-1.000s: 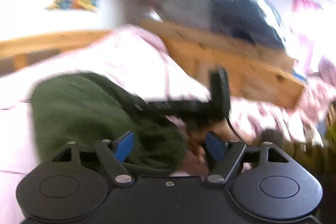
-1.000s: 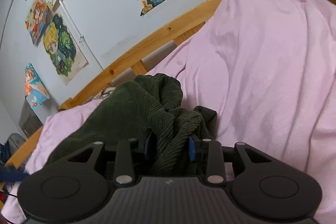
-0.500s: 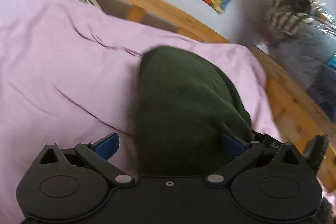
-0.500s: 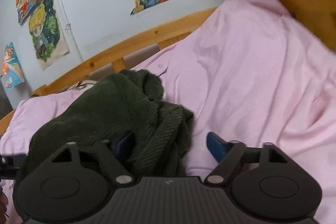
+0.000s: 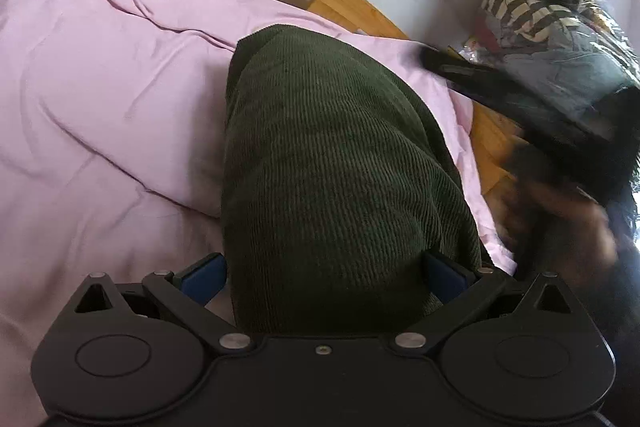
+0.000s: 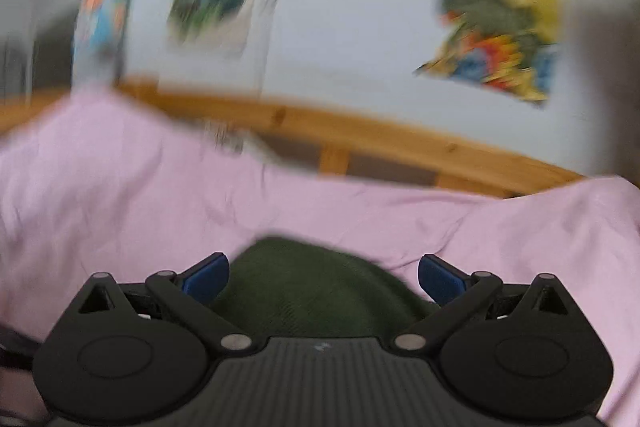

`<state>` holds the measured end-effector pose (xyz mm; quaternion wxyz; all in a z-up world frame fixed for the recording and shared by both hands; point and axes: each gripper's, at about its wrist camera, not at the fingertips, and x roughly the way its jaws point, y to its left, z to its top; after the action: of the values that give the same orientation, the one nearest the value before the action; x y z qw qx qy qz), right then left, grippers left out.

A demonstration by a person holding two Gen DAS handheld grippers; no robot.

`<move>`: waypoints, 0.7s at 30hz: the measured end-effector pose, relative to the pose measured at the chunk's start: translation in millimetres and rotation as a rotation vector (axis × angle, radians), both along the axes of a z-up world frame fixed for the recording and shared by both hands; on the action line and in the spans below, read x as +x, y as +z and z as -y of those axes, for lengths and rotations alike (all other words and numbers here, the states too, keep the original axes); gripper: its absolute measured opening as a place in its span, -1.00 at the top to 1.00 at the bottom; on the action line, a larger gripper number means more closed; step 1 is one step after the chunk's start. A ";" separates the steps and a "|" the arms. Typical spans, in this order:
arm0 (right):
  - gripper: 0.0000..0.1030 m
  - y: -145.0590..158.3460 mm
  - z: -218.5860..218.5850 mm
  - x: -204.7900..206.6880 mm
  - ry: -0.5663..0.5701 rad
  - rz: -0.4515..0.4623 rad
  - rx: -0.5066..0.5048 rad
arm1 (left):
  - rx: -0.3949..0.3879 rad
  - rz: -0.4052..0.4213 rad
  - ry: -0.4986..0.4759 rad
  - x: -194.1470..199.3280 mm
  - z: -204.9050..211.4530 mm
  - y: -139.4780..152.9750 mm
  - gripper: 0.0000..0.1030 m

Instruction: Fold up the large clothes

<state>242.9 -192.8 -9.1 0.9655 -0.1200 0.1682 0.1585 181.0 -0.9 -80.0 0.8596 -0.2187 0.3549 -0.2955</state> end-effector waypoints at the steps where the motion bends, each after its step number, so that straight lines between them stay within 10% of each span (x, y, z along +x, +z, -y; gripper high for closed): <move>1: -0.99 -16.5 -7.4 13.4 0.001 -0.023 -0.047 | -0.008 0.000 -0.003 0.3 -0.1 -1.8 -0.99; 6: -0.98 -87.6 13.7 35.4 -0.003 -0.061 0.173 | -0.044 -0.093 0.030 12.0 -3.2 -18.5 -0.99; 10: -0.98 -97.7 10.0 37.4 -0.025 -0.033 0.144 | -0.084 -0.169 0.009 24.7 -1.6 -31.8 -0.99; 21: -0.99 -43.6 29.8 -29.6 -0.073 -0.073 0.118 | -0.037 -0.087 0.070 5.2 0.4 -9.9 -0.99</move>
<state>213.2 -222.6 -52.7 0.9692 -0.0505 0.1981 0.1370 186.2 -1.4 -89.9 0.8490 -0.2594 0.3784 -0.2621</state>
